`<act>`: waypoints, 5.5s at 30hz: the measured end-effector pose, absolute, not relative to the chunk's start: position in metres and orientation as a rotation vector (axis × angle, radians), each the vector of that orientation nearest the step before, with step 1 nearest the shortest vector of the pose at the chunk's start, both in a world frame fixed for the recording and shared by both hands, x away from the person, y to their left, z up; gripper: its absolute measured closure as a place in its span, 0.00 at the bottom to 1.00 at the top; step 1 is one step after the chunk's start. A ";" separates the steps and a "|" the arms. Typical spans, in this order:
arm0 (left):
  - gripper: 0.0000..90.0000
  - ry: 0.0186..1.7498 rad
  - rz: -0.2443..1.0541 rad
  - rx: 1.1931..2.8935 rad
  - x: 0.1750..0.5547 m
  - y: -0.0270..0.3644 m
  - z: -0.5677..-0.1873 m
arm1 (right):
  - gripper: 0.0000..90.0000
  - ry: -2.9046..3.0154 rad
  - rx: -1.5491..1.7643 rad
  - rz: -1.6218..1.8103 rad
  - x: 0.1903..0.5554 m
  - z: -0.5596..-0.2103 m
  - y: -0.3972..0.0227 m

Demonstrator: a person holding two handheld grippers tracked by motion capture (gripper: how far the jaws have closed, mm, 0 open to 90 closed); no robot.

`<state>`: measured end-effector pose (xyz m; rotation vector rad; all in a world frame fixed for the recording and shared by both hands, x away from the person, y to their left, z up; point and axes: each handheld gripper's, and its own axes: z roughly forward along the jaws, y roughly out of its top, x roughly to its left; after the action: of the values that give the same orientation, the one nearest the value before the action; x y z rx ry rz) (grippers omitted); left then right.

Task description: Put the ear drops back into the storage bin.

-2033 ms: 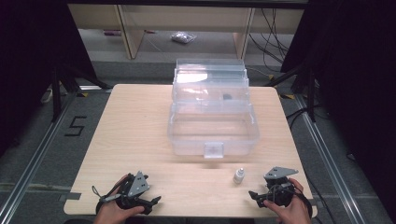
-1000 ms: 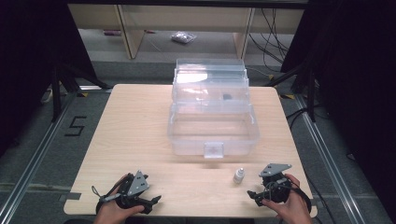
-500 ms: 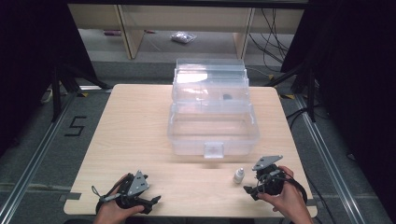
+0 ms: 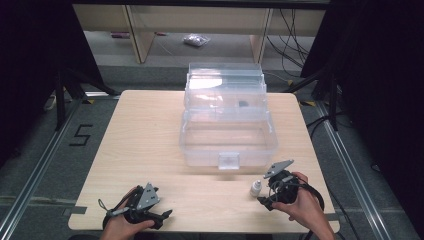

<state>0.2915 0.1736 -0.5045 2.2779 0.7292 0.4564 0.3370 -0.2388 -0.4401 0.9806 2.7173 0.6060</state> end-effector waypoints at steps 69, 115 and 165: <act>0.18 0.723 0.468 2.286 0.292 0.174 -0.504 | 0.67 2.921 0.799 0.197 0.380 -0.445 -0.192; 0.18 0.702 0.469 2.302 0.293 0.175 -0.503 | 0.67 2.918 0.776 0.320 0.401 -0.350 -0.201; 0.18 0.704 0.467 2.292 0.293 0.175 -0.503 | 0.67 2.835 1.050 0.271 0.501 -0.352 -0.214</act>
<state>0.2925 0.1749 -0.5034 2.2923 0.7036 0.4675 0.5014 -0.2138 -0.3517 1.0499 2.8354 0.2711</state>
